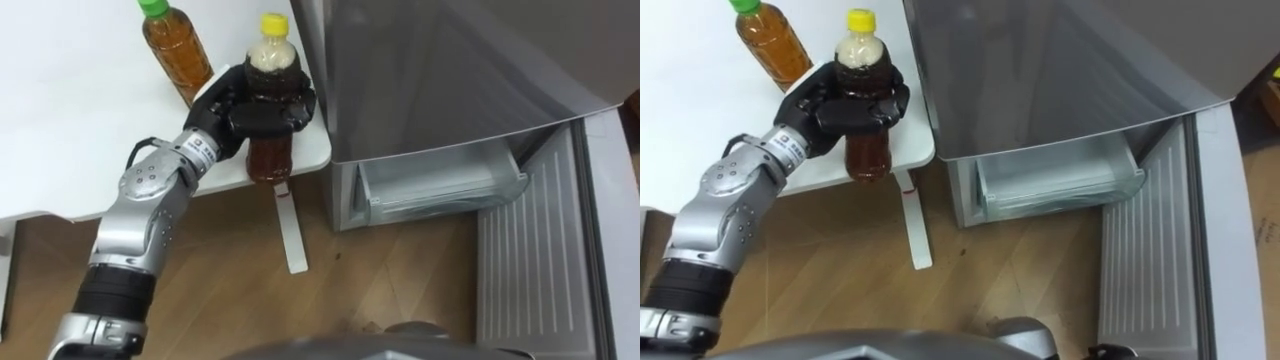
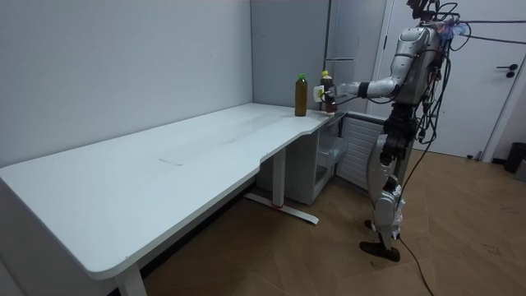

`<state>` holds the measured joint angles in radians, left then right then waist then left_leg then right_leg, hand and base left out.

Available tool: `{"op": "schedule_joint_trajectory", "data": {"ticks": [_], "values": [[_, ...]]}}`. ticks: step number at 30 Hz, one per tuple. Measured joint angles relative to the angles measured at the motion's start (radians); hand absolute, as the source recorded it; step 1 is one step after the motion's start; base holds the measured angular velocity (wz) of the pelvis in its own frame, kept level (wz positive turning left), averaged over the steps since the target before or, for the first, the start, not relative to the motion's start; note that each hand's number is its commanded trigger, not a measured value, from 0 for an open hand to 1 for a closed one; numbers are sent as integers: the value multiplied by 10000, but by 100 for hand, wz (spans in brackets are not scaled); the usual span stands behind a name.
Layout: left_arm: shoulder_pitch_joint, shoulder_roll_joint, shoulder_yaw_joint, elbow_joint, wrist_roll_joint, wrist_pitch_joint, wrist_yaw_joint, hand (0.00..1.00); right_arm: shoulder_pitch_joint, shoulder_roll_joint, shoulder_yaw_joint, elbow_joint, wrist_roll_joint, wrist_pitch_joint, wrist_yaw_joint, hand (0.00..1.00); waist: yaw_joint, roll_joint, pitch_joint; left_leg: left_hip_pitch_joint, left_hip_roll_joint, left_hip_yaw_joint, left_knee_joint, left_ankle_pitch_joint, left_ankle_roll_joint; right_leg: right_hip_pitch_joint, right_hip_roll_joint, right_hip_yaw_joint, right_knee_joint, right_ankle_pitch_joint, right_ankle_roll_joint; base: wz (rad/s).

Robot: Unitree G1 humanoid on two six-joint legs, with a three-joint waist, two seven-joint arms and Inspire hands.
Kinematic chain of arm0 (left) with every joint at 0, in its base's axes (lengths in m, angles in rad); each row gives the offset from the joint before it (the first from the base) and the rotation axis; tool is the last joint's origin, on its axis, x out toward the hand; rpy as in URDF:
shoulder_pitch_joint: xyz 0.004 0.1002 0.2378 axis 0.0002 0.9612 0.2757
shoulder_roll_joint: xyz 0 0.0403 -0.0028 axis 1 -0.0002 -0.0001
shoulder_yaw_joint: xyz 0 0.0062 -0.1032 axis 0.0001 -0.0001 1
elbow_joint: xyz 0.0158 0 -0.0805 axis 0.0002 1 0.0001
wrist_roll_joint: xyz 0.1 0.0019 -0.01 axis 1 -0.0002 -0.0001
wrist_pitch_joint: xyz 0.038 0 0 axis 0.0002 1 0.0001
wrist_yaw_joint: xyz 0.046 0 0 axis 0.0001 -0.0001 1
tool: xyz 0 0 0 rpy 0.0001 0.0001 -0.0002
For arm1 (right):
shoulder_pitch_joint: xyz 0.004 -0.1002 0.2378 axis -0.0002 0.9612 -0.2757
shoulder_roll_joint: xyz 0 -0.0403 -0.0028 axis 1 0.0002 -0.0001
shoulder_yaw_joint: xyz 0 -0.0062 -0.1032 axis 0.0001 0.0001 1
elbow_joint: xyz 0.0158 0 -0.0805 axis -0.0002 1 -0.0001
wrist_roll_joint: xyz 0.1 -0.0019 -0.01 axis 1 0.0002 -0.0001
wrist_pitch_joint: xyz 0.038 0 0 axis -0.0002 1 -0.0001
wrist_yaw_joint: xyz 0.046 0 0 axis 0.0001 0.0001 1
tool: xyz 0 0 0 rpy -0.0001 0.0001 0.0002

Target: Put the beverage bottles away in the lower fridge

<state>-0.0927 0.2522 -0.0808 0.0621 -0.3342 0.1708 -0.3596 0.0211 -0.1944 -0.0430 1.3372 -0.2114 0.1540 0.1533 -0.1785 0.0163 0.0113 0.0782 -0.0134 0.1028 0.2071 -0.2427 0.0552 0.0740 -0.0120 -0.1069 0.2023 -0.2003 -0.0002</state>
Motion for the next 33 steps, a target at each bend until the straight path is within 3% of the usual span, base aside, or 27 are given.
{"op": "schedule_joint_trajectory", "data": {"ticks": [10,13,15,21,26,30,33], "values": [[259,-97,-8,-1211,-116,-1,26,100,0,4,-7,-178,102,-223,-147,0,67,29,-36,74,2,-125,54,1,-3,119,-27,-217,-12,1,0,3],[369,-223,-5,-1440,-293,-3,-26,100,28,32,5,-100,158,-226,-374,0,245,21,-40,224,-3,-230,39,2,-3,318,-37,-347,-42,2,1,10],[554,-361,-2,-1489,-484,-49,-17,100,20,47,16,44,119,-236,-475,0,462,18,-90,218,-6,-238,39,5,-9,422,-44,-430,-182,13,-18,6],[1639,-418,0,-1500,-1148,-95,0,100,-88,93,29,201,134,-312,-724,0,581,-51,-81,158,-6,-374,164,19,-32,474,-55,-581,-174,20,-33,8],[1742,-424,-14,-1516,-1327,-96,-30,100,-186,129,206,104,131,-368,-877,0,818,-172,-77,-57,-27,-523,292,19,-33,434,-49,-635,-225,20,-38,9],[1745,-470,-286,-1516,-1352,-149,-14,100,-365,169,782,-220,823,-818,-1428,0,1110,-191,-98,-125,-13,-551,304,25,-43,431,-25,-728,-319,80,-64,4],[1783,-542,-634,-1515,-1351,-198,-12,100,-602,207,1193,-307,889,-928,-1594,0,1300,-204,-101,-176,-10,-540,306,33,-56,403,-30,-777,-304,84,-68,8]]}}
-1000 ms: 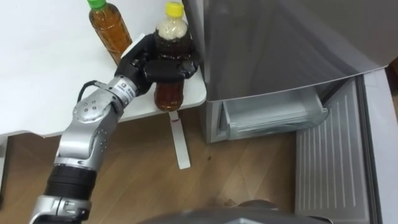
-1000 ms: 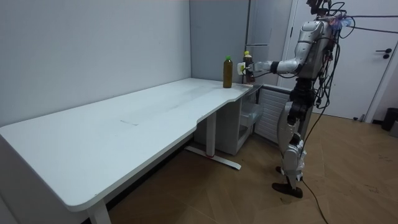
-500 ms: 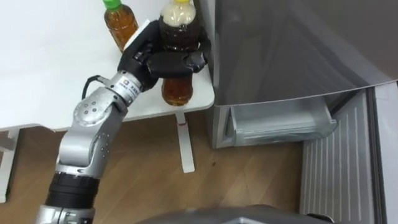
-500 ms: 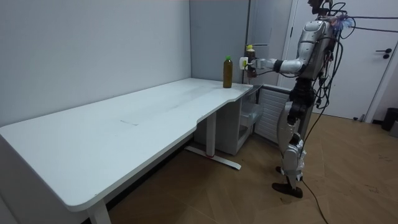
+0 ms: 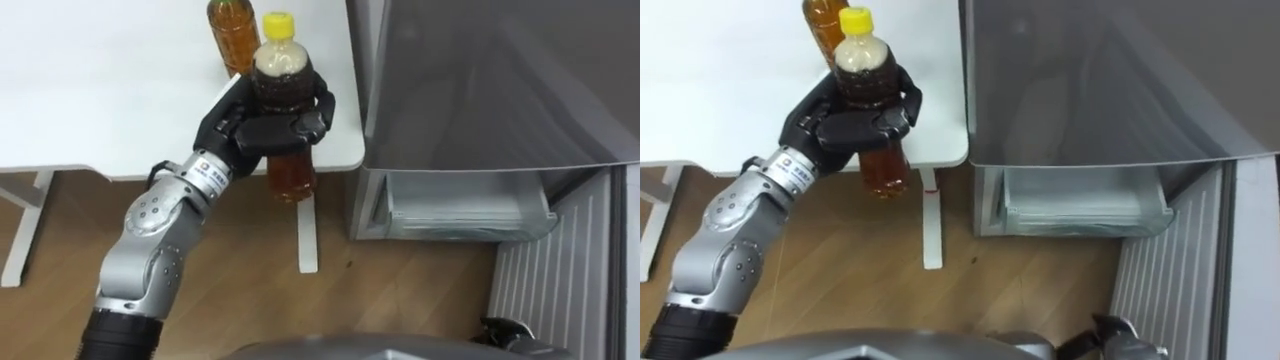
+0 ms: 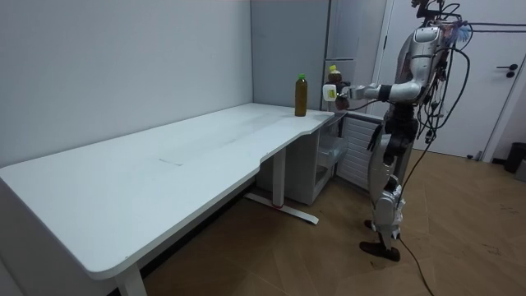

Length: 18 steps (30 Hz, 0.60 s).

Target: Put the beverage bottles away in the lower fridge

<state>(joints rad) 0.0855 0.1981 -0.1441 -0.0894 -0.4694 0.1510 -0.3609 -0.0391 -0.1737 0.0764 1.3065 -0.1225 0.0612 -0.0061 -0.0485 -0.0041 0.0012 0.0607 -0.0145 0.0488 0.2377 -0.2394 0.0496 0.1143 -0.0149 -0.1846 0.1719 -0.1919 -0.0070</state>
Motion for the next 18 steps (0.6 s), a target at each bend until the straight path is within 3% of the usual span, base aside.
{"op": "schedule_joint_trajectory", "data": {"ticks": [3,11,18], "values": [[28,-195,-23,-1,-1,-8,-10,100,-150,106,140,-250,6,-99,56,0,54,-2,-2,-51,2,-6,-2,1,-1,-32,-5,-78,-14,0,0,5],[28,-252,-13,-115,0,-31,-16,100,-198,494,926,-1471,-395,-286,701,0,323,-4,-4,-105,5,31,-8,2,-3,-139,-40,-138,-12,4,1,0],[31,-182,-6,-115,0,-75,-22,100,-62,468,1689,-4306,-708,-278,1817,0,469,20,8,-150,5,22,30,2,-3,-132,-98,-128,1,4,1,0]]}}
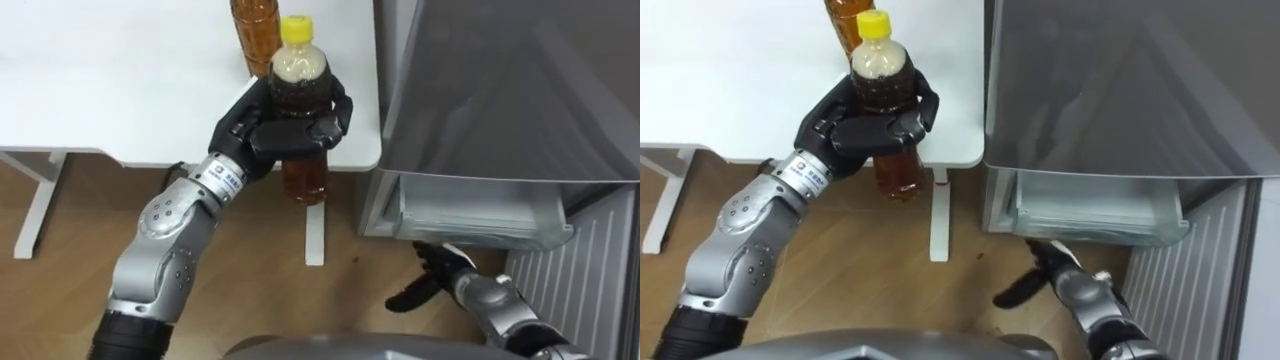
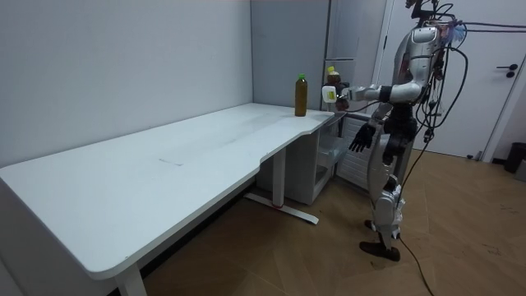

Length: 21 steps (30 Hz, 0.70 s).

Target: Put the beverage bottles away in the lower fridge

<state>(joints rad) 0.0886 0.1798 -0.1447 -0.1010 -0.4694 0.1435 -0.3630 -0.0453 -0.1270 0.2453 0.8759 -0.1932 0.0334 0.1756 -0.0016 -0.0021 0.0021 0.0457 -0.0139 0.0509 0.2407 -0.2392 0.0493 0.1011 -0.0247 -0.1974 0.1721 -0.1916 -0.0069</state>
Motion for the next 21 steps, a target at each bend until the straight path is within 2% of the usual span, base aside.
{"op": "schedule_joint_trajectory", "data": {"ticks": [4,8,12,16,21], "values": [[20,80,21,0,0,0,-52,100,193,-13,3,-1206,-165,-7,653,0,95,23,16,-7,-19,-123,123,-1,1,45,-15,-54,2,1,1,7],[30,106,236,0,8,-5,-241,100,394,-14,20,-2021,-167,-4,1300,0,297,141,91,-8,-24,-129,150,-1,1,50,-20,-70,16,2,0,1],[309,117,257,1,1,-281,-238,100,1058,-32,110,-3555,708,28,2058,0,374,191,122,-48,1,-138,8,-3,0,-21,-10,-87,140,0,1,0],[404,152,264,1,28,-290,-325,100,1204,-118,76,-4296,1567,15,2695,0,348,131,117,-3,-6,-139,16,-2,1,0,-21,-103,146,0,1,0],[404,291,237,4,26,-404,-542,100,1229,-318,65,-4915,2604,6,3773,0,321,-55,123,-28,-10,-173,174,-1,1,19,-43,-150,152,1,1,1]]}}
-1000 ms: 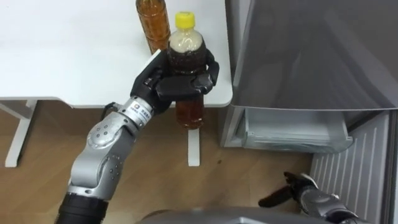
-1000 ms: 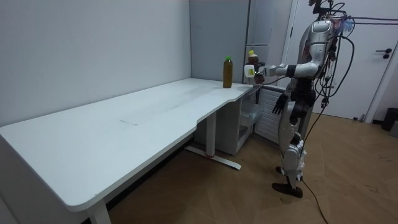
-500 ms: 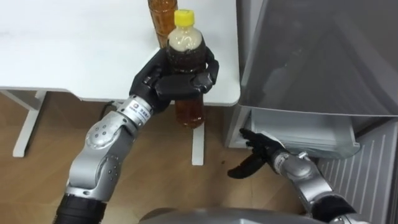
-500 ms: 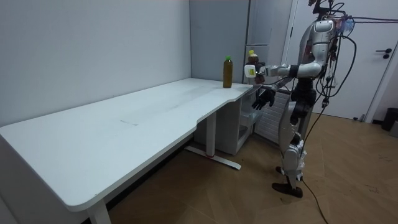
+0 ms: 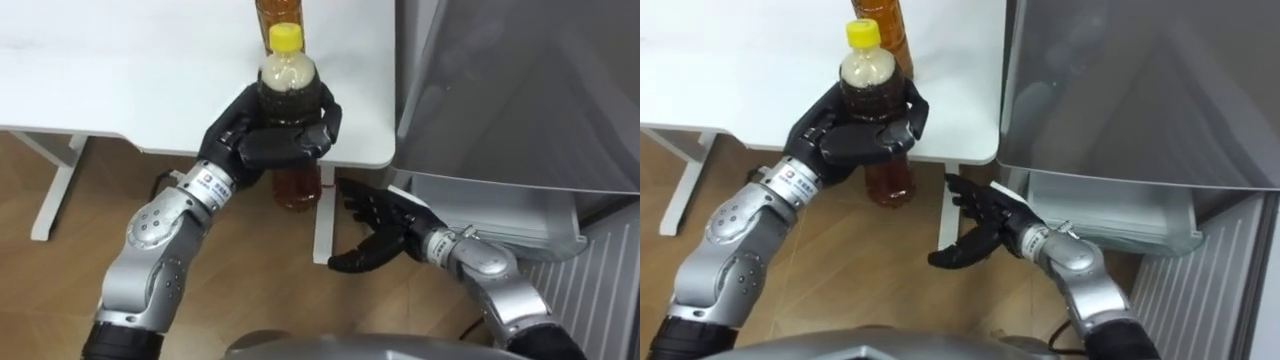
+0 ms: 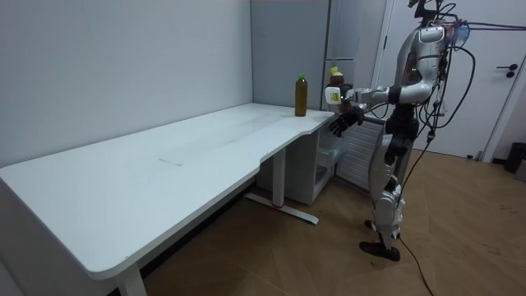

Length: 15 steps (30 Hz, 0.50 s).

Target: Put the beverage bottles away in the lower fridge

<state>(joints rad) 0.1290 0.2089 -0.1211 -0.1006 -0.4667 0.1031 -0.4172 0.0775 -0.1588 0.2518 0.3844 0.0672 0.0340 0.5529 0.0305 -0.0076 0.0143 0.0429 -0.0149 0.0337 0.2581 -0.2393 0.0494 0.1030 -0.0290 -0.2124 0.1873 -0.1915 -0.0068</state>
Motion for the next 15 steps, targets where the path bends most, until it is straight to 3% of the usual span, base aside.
{"op": "schedule_joint_trajectory", "data": {"ticks": [7,15], "values": [[49,30,-34,57,-1,-1,-243,100,0,-21,12,-166,772,5,840,0,9,-18,8,-52,-6,-13,-46,0,1,3,-18,-73,18,0,0,1],[75,-10,-516,767,-20,0,-213,100,-4,53,217,-180,1670,13,994,0,-12,-10,12,-99,-8,-56,-19,-1,0,12,-3,-104,14,0,0,0]]}}
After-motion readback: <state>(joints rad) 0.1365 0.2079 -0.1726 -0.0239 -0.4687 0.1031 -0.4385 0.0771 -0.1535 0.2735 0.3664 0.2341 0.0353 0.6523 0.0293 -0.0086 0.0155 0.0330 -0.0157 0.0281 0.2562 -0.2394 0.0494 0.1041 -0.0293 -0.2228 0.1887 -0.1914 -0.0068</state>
